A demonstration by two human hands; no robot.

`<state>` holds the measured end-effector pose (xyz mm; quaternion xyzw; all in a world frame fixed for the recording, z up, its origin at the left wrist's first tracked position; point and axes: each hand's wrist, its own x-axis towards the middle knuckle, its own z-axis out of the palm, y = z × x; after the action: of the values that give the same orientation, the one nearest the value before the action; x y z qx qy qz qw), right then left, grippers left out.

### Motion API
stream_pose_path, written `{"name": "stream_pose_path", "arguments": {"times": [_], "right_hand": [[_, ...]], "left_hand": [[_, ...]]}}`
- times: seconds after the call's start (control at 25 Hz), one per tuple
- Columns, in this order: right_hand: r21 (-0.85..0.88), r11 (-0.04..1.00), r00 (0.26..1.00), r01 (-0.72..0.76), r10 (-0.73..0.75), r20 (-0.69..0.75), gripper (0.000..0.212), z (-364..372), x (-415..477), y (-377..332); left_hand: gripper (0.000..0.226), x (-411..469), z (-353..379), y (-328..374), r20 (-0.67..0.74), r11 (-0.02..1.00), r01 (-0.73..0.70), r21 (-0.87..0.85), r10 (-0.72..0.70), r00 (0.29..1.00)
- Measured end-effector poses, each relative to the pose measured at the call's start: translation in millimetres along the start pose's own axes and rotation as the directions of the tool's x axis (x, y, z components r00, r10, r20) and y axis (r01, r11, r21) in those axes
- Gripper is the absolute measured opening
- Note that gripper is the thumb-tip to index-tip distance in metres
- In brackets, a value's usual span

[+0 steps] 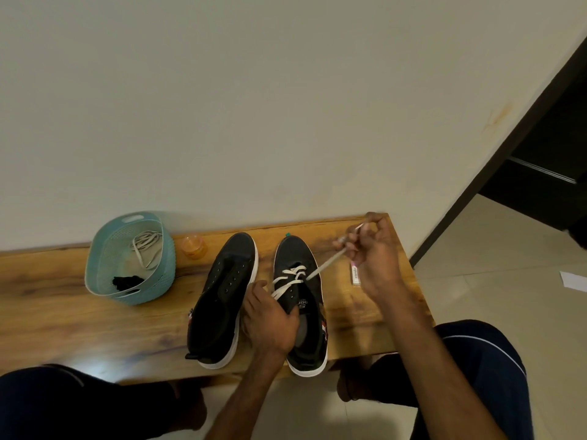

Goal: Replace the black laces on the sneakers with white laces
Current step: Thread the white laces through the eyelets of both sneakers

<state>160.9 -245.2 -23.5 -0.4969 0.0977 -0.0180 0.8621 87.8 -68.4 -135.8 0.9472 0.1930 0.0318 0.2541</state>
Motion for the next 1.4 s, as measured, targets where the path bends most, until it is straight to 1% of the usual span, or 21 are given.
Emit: {"name": "stream_pose_path", "arguments": {"times": [0.04, 0.08, 0.12, 0.16, 0.2, 0.28, 0.36, 0.44, 0.48, 0.56, 0.64, 0.72, 0.76, 0.8, 0.84, 0.92, 0.96, 1.04, 1.12, 1.24, 1.4], "right_hand": [[0.004, 1.0, 1.0, 0.02, -0.02, 0.022, 0.019, -7, 2, -11], [-0.193, 0.98, 0.998, 0.051, -0.043, 0.045, 0.016, -14, 4, -15], [-0.529, 0.843, 0.994, 0.098, -0.062, 0.086, 0.013, -18, 5, -9], [-0.807, 0.573, 0.989, 0.142, -0.04, 0.145, 0.009, -20, 5, 7], [-0.93, 0.326, 0.977, 0.172, 0.063, 0.203, 0.005, -18, 2, 26], [-0.961, 0.043, 0.923, 0.273, 0.268, 0.275, 0.016, -5, -10, 64], [-0.957, -0.029, 0.925, 0.289, 0.265, 0.271, 0.014, 8, -15, 79], [-0.97, -0.024, 0.941, 0.243, 0.246, 0.23, 0.009, 6, -11, 66], [-0.974, 0.061, 0.932, 0.218, 0.284, 0.226, 0.014, -1, -6, 55], [-0.887, 0.442, 0.839, 0.135, 0.426, 0.34, 0.015, -14, -5, 21], [-0.529, 0.848, 0.771, -0.032, 0.358, 0.527, 0.006, -21, -8, -18], [-0.141, 0.979, 0.818, -0.15, 0.203, 0.538, 0.008, -27, -3, -43], [-0.12, 0.983, 0.856, -0.138, 0.179, 0.486, 0.009, -29, 2, -43], [-0.271, 0.96, 0.894, -0.072, 0.183, 0.41, 0.009, -30, 6, -34], [-0.53, 0.848, 0.923, 0.019, 0.189, 0.335, 0.011, -30, 11, -20], [-0.891, 0.428, 0.937, 0.149, 0.227, 0.266, 0.017, -28, 15, 23], [-0.947, 0.263, 0.927, 0.183, 0.274, 0.255, 0.018, -27, 14, 42], [-0.978, 0.095, 0.927, 0.186, 0.314, 0.206, 0.014, -27, 15, 64], [-0.989, 0.029, 0.94, 0.142, 0.31, 0.144, 0.008, -31, 19, 70], [-0.994, -0.01, 0.952, 0.11, 0.289, 0.102, 0.024, -35, 19, 70], [-0.988, 0.085, 0.964, 0.129, 0.224, 0.146, 0.03, -27, 17, 69]], "left_hand": [[0.081, -1, 1, 1, -0.01, 1.0, 0.006, -0.012, -0.006, 1.0], [0.08, -1, 2, 2, -0.023, 1.0, 0.006, -0.023, -0.006, 1.0], [0.08, -2, 2, 2, -0.03, 0.999, 0.012, -0.037, -0.013, 0.999], [0.08, -2, 2, 3, -0.031, 0.998, 0.024, -0.052, -0.025, 0.999], [0.08, -3, 2, 3, -0.028, 0.997, 0.038, -0.066, -0.04, 0.999], [0.08, -5, 2, 3, -0.027, 0.995, 0.059, -0.075, -0.061, 0.998], [0.082, -5, 2, 2, -0.032, 0.993, 0.071, -0.09, -0.074, 0.997], [0.084, -5, 2, 1, -0.028, 0.99, 0.086, -0.112, -0.09, 0.996], [0.084, -6, 2, 1, -0.029, 0.99, 0.088, -0.112, -0.092, 0.995], [0.083, -5, 2, 2, -0.038, 0.99, 0.093, -0.106, -0.097, 0.995], [0.082, -5, 2, 3, -0.034, 0.989, 0.102, -0.111, -0.106, 0.994], [0.079, -5, 1, 3, -0.011, 0.985, 0.114, -0.126, -0.116, 0.993], [0.075, -4, 1, 3, 0.008, 0.985, 0.119, -0.128, -0.119, 0.993], [0.07, -4, 0, 3, 0.032, 0.986, 0.12, -0.118, -0.117, 0.993], [0.064, -3, 0, 3, 0.057, 0.987, 0.116, -0.109, -0.11, 0.992], [0.055, -1, -5, 5, 0.11, 0.986, 0.112, -0.121, -0.099, 0.989], [0.055, -1, -9, 4, 0.14, 0.984, 0.11, -0.143, -0.09, 0.986], [0.051, -3, -22, 4, 0.199, 0.977, 0.081, -0.197, -0.041, 0.979], [0.044, -6, -36, 1, 0.265, 0.961, 0.084, -0.264, -0.012, 0.964], [0.036, -1, -48, -12, 0.292, 0.951, 0.108, -0.291, -0.02, 0.956], [0.024, 16, -66, -11, 0.33, 0.832, 0.209, -0.515, -0.033, 0.944]]}}
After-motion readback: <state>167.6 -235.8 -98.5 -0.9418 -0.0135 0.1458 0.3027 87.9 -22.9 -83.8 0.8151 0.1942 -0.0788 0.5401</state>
